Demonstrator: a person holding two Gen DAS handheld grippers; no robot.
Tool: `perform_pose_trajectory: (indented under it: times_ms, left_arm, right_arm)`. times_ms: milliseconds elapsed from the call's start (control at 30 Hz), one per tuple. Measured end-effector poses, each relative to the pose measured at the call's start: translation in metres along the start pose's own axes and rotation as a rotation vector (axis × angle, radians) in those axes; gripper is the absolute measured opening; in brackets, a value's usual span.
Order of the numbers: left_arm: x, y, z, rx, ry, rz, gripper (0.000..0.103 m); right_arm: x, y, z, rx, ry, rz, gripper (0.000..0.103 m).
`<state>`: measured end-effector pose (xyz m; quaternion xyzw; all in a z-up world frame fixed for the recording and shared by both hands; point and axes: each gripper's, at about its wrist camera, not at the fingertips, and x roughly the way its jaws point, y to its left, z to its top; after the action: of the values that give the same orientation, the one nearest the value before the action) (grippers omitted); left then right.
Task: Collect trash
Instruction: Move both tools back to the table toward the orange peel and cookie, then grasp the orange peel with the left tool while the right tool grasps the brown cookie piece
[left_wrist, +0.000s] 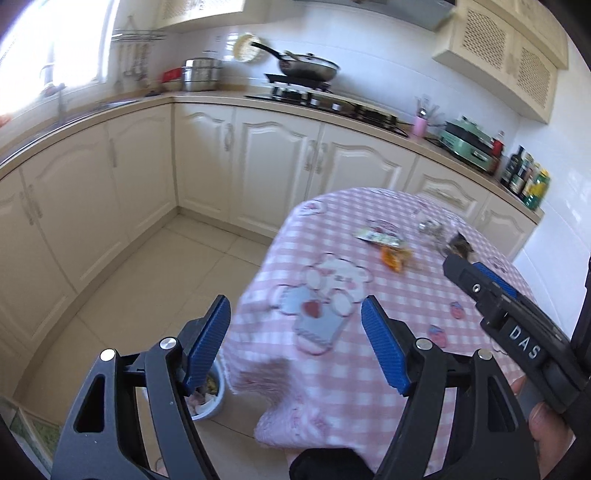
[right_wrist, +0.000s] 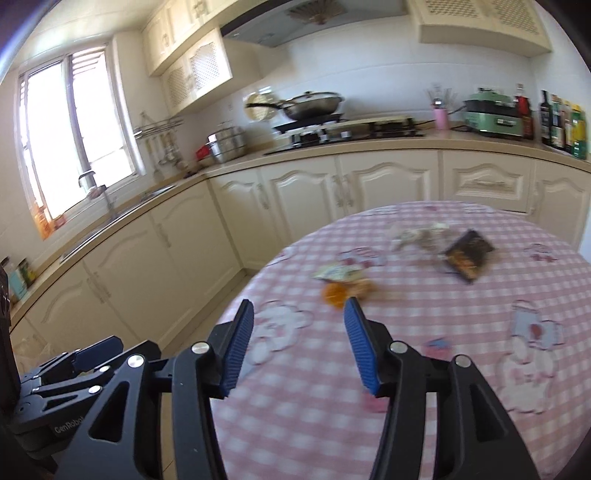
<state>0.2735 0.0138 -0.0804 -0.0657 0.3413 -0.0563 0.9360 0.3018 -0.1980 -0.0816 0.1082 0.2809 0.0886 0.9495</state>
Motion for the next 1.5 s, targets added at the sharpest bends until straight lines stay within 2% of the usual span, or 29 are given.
perform_pose_trajectory:
  times_ms: [167,433,600,767,900,1067,1300,1333,1367,1400,1500]
  left_arm:
    - [0.029,-0.046,0.006,0.058,0.047,-0.062,0.070]
    - [0.092,-0.102,0.017,0.147,0.143,-0.097,0.070]
    - [0.128,-0.106,0.026,0.127,0.190,-0.113,0.052]
    - [0.153,-0.097,0.031,0.064,0.221,-0.148,0.035]
    - [0.162,-0.094,0.031,0.031,0.218,-0.192,0.008]
    - [0.147,-0.084,0.029,0.011,0.180,-0.198,0.004]
    - [0.129,-0.059,0.029,-0.018,0.152,-0.177,0.004]
    - [0.127,-0.054,0.028,-0.024,0.149,-0.170,0.004]
    - [0.126,-0.051,0.029,-0.027,0.149,-0.167,0.004]
    - [0.123,-0.047,0.028,-0.030,0.147,-0.166,0.004]
    - [0.115,-0.037,0.028,-0.039,0.137,-0.163,0.004]
  right_arm:
    - [-0.004,-0.061,0.007,0.052,0.013,-0.100,0.052]
    - [0.026,-0.114,0.016,0.055,0.087,-0.143,0.052]
    - [0.055,-0.123,0.023,0.031,0.140,-0.138,0.052]
    - [0.078,-0.121,0.029,-0.002,0.183,-0.113,0.052]
    - [0.093,-0.117,0.032,0.002,0.226,-0.058,0.052]
    - [0.111,-0.105,0.035,0.012,0.279,0.015,0.052]
    - [0.140,-0.071,0.035,-0.070,0.330,0.020,0.052]
    - [0.144,-0.069,0.034,-0.077,0.337,0.017,0.050]
    - [0.148,-0.065,0.032,-0.093,0.346,0.006,0.032]
    - [0.151,-0.062,0.031,-0.107,0.357,-0.001,0.026]
    - [0.147,-0.058,0.029,-0.124,0.347,-0.022,0.026]
